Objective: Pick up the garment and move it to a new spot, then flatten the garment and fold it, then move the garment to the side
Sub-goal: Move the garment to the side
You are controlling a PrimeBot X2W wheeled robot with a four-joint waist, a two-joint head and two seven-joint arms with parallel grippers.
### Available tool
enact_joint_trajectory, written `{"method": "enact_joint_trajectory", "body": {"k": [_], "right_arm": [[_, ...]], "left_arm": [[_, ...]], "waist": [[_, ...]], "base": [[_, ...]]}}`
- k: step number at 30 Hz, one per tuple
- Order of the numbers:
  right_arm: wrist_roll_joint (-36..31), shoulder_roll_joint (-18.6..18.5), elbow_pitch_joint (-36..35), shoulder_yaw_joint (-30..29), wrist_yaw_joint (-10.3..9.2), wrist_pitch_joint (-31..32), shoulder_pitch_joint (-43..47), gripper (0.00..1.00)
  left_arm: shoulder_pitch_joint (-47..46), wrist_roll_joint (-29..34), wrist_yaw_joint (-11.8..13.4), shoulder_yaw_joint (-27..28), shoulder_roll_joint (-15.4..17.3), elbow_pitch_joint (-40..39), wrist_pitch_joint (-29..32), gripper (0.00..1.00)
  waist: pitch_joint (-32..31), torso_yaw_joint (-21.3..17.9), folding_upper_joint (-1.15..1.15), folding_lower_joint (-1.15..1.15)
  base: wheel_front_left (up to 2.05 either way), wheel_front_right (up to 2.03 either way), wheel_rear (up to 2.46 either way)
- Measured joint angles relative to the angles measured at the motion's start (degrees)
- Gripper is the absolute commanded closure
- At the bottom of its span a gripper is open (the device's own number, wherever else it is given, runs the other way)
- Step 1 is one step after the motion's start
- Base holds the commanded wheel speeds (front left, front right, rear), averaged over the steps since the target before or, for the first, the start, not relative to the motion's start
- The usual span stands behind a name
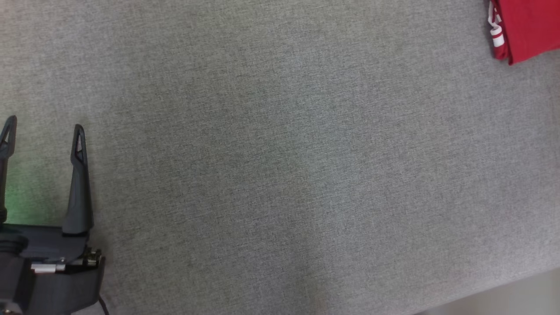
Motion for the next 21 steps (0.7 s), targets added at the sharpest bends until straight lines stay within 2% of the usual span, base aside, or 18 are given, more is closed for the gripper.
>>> {"method": "enact_joint_trajectory", "body": {"k": [9,10,11,12,17,21], "right_arm": [[-4.0,0.4,3.8,-1.2,0.00,-1.2,-3.4,1.00],[-4.5,0.4,4.4,-1.4,0.00,-1.3,-3.8,0.93],[-4.8,0.6,4.9,-1.7,0.00,-1.4,-4.3,0.62],[-5.2,0.8,5.5,-2.0,0.00,-1.4,-4.6,0.00],[-8.1,1.2,7.7,-2.7,0.00,-2.1,-5.0,0.00],[-8.8,1.3,6.2,-4.2,0.00,-3.0,-4.8,0.00]], "left_arm": [[1.6,-0.1,0.5,0.1,0.0,-0.3,-0.2,0.00],[1.6,-0.1,0.5,0.1,0.0,-0.3,-0.2,0.00],[1.6,-0.1,0.6,0.1,0.0,-0.3,-0.2,0.00],[1.6,-0.1,0.6,0.1,0.0,-0.3,-0.3,0.00],[1.6,-0.5,1.0,-0.4,-0.2,1.1,-0.9,0.00],[1.6,-1.2,1.5,-0.8,-1.2,2.9,-2.4,0.00]], "waist": [[-0.1,1.5,0.00,-0.01],[-0.1,1.6,0.00,-0.01],[-0.1,1.7,-0.01,-0.01],[-0.1,1.7,-0.01,-0.01],[-1.0,1.9,0.00,0.00],[-2.8,2.0,0.00,0.00]], "base": [[0.00,0.00,0.00],[0.00,0.00,0.00],[0.00,0.00,0.00],[0.00,0.00,0.00],[0.00,0.00,0.00],[0.00,0.00,0.00]]}}
